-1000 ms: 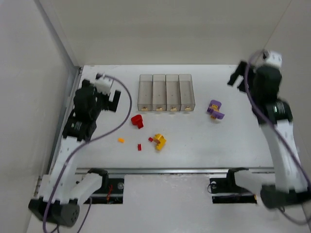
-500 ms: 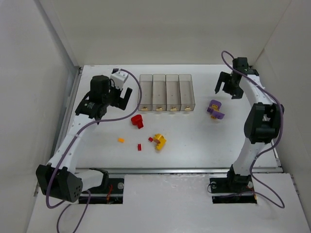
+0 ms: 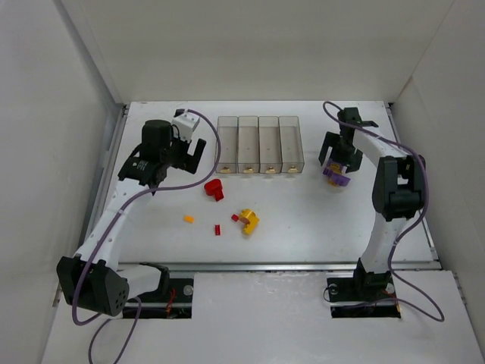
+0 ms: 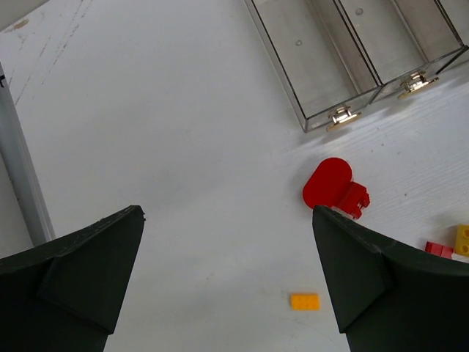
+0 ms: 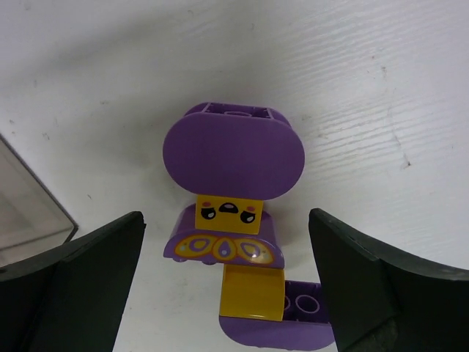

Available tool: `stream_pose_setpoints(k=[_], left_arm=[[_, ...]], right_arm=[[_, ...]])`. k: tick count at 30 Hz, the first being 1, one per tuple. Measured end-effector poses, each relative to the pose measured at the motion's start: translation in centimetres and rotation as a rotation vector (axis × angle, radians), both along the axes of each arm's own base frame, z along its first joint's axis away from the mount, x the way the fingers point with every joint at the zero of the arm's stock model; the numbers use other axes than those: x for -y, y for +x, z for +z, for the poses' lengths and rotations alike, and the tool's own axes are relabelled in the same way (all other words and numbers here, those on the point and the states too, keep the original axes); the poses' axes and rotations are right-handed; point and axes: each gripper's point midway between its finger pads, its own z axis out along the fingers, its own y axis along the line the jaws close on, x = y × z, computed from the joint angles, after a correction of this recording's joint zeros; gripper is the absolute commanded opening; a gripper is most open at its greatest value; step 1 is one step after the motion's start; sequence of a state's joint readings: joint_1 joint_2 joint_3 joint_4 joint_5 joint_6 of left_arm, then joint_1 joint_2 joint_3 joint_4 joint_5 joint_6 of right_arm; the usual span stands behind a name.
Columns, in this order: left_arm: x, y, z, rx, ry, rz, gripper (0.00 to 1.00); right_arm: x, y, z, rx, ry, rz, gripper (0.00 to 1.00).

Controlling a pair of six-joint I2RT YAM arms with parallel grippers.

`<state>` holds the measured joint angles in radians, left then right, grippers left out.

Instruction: Sort the legos into containers by color

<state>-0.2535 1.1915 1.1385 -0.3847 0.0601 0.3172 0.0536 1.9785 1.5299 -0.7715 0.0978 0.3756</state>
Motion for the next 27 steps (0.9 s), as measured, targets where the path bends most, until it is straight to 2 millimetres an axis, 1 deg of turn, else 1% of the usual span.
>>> stream_pose_setpoints(k=[2, 4, 6, 7, 9, 12, 13, 14, 15, 19, 22, 24, 27], left_arm=[[0.0, -0.1, -0.4, -0.009, 0.001, 0.001, 0.99], [0.0, -0.3, -0.7, -0.018, 0.001, -0.002, 0.99], [0.0, -0.3, -0.8, -0.019, 0.0, -0.002, 0.99], [0.0, -0.3, -0.7, -0.018, -0.001, -0.003, 0.99], [0.0, -0.3, -0.7, -0.016, -0.001, -0.002, 0.99], [0.0, -0.2, -0.6, -0.013, -0.002, -0.002, 0.99], [0.0, -0.3, -0.6, -0.012, -0.002, -0.001, 0.99], [0.0, -0.3, -0.6, -0.009, -0.003, -0.001, 0.99], [0.0, -0.3, -0.5, -0.004, -0.004, -0.001, 0.99], [-0.1, -0.4, -0.4, 0.003, -0.006, -0.002, 0.99], [0.1, -0.3, -0.2, 0.012, -0.011, -0.007, 0.99], [0.2, -0.2, -0.1, 0.018, -0.018, -0.017, 0.99], [0.8, 0.0, 0.2, 0.034, -0.027, -0.051, 0.99]], right_arm=[[0.3, 0.1, -0.1, 0.001, -0.014, -0.012, 0.94], [0.5, 0.3, -0.4, -0.001, -0.025, -0.02, 0.84], [0.5, 0.9, -1.0, -0.004, -0.029, -0.025, 0.75], [0.5, 1.2, -1.5, -0.005, -0.031, -0.026, 0.68], [0.5, 1.3, -2.4, -0.022, -0.031, -0.031, 0.62], [0.6, 1.6, -2.5, -0.012, -0.036, -0.034, 0.5], [0.6, 1.7, -2.5, -0.009, -0.036, -0.034, 0.45], [0.6, 1.7, -2.5, -0.007, -0.036, -0.034, 0.38], [0.6, 1.7, -2.4, -0.005, -0.037, -0.031, 0.36], [0.5, 1.9, -2.0, 0.008, -0.048, 0.004, 0.36], [-0.1, 1.6, -1.1, 0.032, -0.069, 0.066, 0.33], [-0.9, 1.3, 0.0, 0.068, -0.086, 0.115, 0.33], [-2.2, 0.1, 2.9, 0.146, -0.107, 0.191, 0.33]])
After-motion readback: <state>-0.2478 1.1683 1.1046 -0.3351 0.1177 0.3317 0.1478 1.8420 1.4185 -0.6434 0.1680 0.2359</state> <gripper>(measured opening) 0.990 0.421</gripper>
